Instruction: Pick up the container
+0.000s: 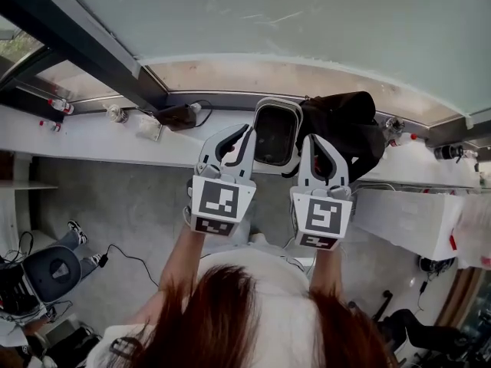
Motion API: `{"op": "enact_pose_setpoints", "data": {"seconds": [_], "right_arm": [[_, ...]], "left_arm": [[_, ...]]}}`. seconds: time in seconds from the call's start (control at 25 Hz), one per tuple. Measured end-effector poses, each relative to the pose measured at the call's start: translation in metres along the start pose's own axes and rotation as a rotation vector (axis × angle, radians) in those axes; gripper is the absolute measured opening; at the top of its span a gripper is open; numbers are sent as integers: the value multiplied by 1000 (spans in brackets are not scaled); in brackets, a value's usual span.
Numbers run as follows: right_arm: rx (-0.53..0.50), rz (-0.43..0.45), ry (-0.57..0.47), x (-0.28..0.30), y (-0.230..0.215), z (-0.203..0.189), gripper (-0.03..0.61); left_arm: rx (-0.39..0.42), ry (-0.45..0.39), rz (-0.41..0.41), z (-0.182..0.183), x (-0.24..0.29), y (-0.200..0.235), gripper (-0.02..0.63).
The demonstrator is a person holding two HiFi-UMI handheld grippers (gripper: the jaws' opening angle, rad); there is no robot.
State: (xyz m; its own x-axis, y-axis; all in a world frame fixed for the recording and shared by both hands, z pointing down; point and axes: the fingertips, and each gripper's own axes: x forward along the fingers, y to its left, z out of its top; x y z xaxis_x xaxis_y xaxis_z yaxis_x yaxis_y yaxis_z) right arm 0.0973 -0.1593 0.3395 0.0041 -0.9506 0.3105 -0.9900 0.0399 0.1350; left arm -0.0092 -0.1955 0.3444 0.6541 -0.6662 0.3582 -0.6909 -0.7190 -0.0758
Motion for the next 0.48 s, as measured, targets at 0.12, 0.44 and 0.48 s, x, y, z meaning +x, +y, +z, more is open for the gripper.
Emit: {"op": "enact_pose_setpoints", "data": {"seconds": [0.12,0.44,0.48], "right_arm": [[-27,-15,21,19,0,-2,25],[-99,-37,62,57,-3,-10,26],[-101,-41,68,61,-4,-11,26]], "left_arm": [[-2,6,-23,-2,16,8,18],[-22,11,-73,-4,50,26,18],[-24,11,-79,-5,54,28,18]]}}
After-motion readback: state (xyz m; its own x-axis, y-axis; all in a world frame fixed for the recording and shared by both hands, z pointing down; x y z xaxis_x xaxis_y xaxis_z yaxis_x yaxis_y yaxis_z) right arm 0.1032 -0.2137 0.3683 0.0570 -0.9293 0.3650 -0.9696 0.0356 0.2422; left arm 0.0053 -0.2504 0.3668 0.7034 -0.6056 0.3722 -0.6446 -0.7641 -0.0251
